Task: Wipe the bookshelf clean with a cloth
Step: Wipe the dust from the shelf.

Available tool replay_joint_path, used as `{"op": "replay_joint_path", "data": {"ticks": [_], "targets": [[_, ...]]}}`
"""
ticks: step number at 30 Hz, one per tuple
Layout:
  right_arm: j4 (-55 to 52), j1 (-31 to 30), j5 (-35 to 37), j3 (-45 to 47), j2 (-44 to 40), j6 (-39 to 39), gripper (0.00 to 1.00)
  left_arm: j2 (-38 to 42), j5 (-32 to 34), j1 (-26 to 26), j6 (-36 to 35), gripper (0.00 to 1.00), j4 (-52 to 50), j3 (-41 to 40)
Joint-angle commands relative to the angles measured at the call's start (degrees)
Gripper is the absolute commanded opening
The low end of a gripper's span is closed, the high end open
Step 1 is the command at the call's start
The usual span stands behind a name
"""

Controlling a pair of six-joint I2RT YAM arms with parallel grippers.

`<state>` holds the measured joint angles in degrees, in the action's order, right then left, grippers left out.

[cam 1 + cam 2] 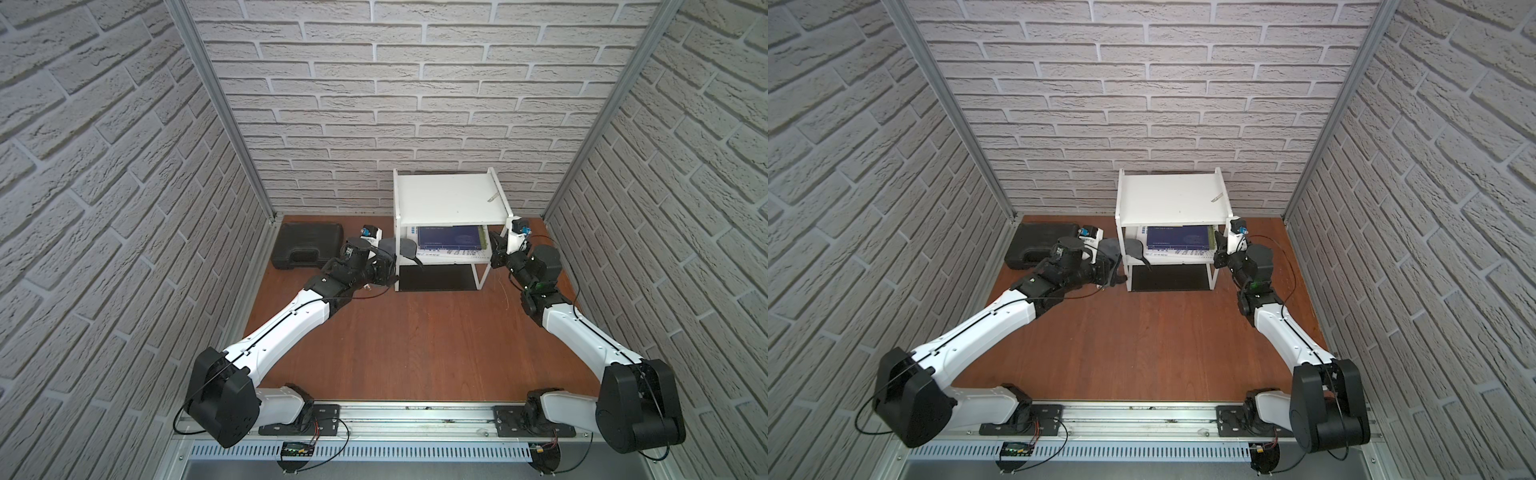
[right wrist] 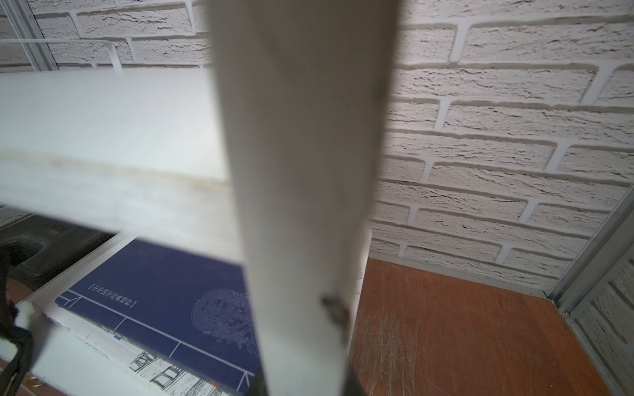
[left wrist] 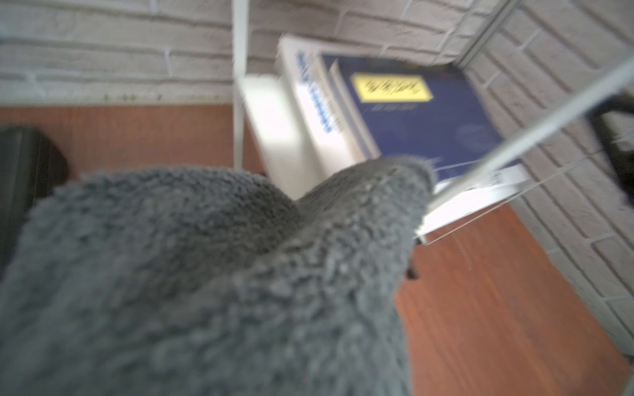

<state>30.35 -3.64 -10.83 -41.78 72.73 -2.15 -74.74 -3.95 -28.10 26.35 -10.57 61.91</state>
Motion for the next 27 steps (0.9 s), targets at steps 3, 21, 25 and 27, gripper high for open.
{"op": "replay_joint_path", "data": {"ticks": [3, 21, 25, 27], "targets": [[-9.81, -2.51, -3.29, 2.42, 2.48, -7.21, 0.03, -3.83, 0.78, -3.19, -7.47, 0.0, 5.58, 7.48], [-17.31, -3.0, 8.71, 5.94, -7.36, -6.0, 0.69, -0.12, 15.93, -10.64, 0.52, 0.0, 18.93, -11.48], [-15.19, -3.1, 6.67, 11.87, -16.83, -6.31, 1.0, 1.3, -3.58, -10.36, -1.64, 0.0, 15.17, -9.35], [-10.82, -3.45, -7.34, 14.33, -20.82, -4.45, 1.0, 0.59, -12.24, -10.23, -2.0, 0.0, 12.42, -6.62]]}}
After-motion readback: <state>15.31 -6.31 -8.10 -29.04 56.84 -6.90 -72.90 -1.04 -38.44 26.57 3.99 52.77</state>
